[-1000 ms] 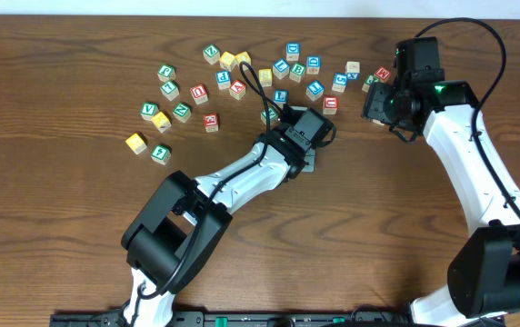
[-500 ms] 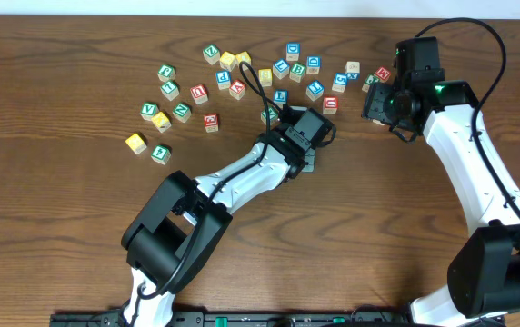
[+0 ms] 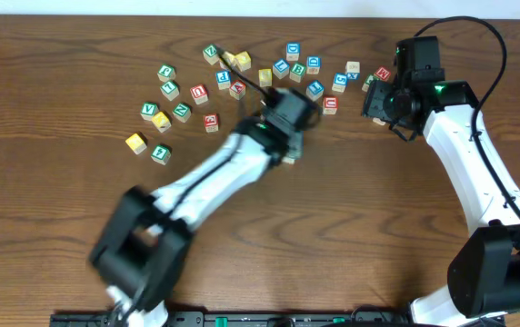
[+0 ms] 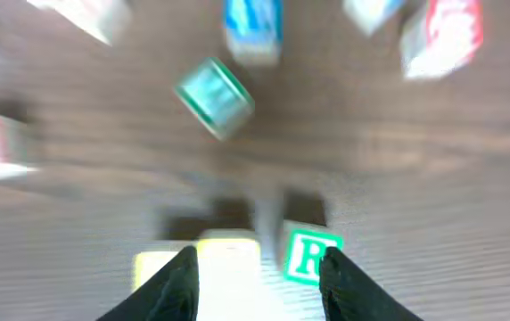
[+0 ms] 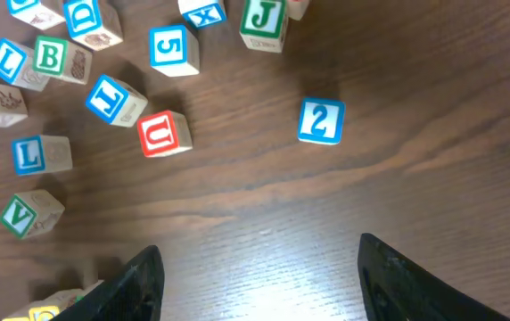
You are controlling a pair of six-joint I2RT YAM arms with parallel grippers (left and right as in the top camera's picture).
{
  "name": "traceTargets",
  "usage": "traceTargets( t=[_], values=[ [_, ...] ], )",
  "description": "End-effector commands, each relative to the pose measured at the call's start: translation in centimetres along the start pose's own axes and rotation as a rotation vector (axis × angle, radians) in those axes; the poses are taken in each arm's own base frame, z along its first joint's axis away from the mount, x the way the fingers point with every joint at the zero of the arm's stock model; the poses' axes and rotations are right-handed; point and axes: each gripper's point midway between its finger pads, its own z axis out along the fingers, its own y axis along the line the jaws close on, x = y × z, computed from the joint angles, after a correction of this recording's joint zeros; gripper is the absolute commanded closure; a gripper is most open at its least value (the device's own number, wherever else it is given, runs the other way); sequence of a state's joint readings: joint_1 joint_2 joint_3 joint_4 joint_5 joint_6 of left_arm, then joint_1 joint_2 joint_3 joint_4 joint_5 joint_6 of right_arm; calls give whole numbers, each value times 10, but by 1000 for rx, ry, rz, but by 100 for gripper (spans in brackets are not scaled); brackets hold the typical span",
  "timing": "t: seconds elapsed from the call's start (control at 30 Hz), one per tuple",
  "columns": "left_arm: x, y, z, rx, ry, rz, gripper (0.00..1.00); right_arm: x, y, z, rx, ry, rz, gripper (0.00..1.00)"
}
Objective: Spell out CORL
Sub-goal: 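Raise the left arm back to the upper-left and move the right gripper up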
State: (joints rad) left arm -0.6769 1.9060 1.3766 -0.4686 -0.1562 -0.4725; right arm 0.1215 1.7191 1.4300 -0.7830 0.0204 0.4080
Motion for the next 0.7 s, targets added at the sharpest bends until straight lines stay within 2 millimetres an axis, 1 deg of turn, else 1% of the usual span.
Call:
traceTargets(
  t=[0.0,0.13,0.2,0.27,0.33,0.5,0.6,0.67],
  values=[
    [-67,34,-88,32,-190,-44,57,-13,7,-11,-34,-43,-10,36],
    [-80,71,-124,0,-235,-65,57,-14,9,-11,-44,-48,-10,35],
    [-82,92,-136,-25,-242,-98,57,-14,13,-11,-63,-47,-11,36],
    [-83,116,-144,-58,-240,-138,57,-15,18,-11,-90,-48,-12,36],
    [-81,138,-147,-94,-227,-174,57,-16,21,-12,-107,-48,-13,36],
    [-71,189,-146,-184,-171,-258,57,-18,24,-15,-122,-50,-5,36],
    [-68,212,-147,-222,-156,-283,57,-23,27,-21,-131,-57,-6,36],
    [-68,224,-148,-239,-157,-308,56,-27,29,-26,-134,-66,-6,36]
  ],
)
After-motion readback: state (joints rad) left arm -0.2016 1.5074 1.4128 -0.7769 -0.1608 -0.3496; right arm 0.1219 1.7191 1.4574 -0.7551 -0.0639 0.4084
